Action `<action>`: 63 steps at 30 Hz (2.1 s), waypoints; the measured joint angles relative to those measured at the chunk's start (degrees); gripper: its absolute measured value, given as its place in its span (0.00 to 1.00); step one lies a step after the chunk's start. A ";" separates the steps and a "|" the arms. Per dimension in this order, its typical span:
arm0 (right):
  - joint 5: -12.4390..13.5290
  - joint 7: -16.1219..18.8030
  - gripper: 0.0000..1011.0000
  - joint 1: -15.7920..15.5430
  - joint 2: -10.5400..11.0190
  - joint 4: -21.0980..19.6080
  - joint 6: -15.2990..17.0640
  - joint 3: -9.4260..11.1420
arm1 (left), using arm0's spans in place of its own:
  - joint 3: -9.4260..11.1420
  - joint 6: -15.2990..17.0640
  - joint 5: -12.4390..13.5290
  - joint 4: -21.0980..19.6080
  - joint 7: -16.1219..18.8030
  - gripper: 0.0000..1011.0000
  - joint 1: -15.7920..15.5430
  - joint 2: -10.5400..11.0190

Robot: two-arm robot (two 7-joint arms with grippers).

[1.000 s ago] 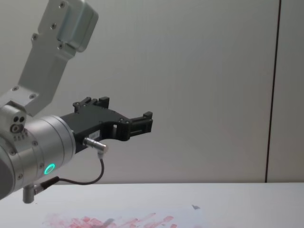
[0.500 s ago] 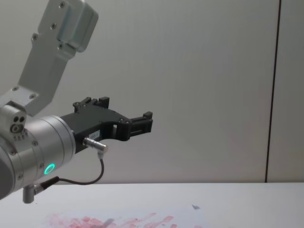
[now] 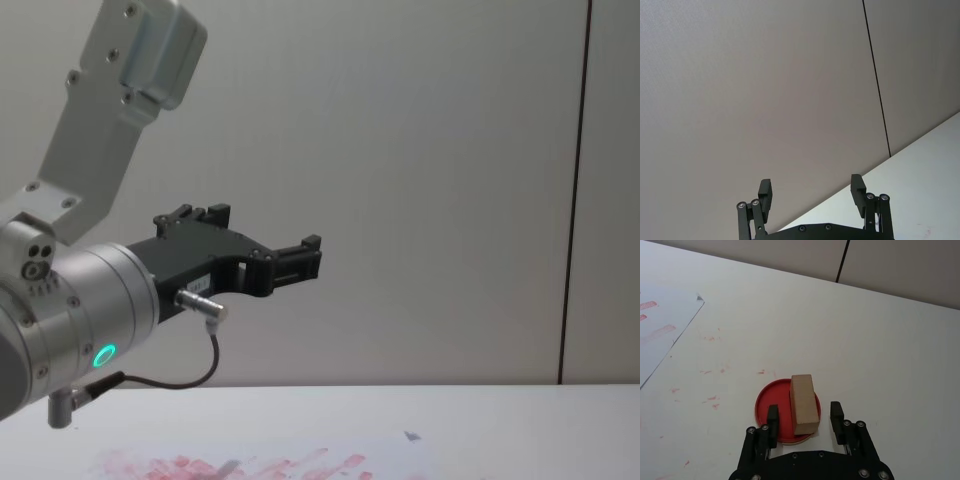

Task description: Use the one hand to pick up the stamp and affix it onto the A4 paper.

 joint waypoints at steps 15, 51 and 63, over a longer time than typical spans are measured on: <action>-0.29 0.09 0.22 0.15 -0.16 0.35 0.32 -0.09 | 0.00 0.00 0.00 0.00 0.00 0.99 0.00 0.00; 3.38 9.07 0.21 8.50 -9.21 -1.77 -2.09 -4.33 | 0.00 0.00 0.00 0.00 0.01 0.99 0.00 0.00; 0.15 12.34 0.21 12.21 -13.91 3.53 3.50 -8.14 | 0.00 0.00 0.00 0.00 0.00 0.99 0.00 0.00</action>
